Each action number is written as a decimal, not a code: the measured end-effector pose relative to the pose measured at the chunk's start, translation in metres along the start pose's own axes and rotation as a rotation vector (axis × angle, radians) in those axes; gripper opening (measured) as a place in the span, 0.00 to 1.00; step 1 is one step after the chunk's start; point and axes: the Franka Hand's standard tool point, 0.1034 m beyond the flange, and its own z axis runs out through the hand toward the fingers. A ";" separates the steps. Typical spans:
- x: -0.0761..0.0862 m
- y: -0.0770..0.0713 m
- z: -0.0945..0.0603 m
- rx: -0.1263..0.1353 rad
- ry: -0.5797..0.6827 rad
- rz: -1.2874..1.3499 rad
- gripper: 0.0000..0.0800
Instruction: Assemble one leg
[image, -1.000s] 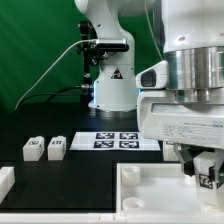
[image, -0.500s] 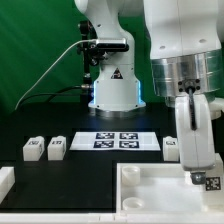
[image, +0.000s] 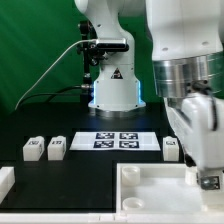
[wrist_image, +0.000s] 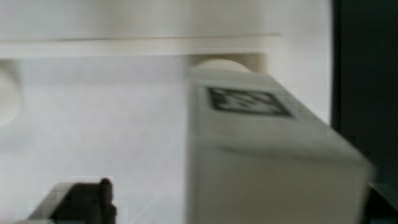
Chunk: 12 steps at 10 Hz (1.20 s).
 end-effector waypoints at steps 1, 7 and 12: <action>-0.007 -0.002 -0.005 0.007 -0.002 -0.202 0.80; 0.002 -0.016 -0.006 -0.018 0.066 -1.080 0.81; 0.006 -0.020 -0.005 0.001 0.074 -0.861 0.58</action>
Offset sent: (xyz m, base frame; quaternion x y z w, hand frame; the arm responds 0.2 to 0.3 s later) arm 0.0000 0.0000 0.0000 0.0000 0.0000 -0.2667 0.9638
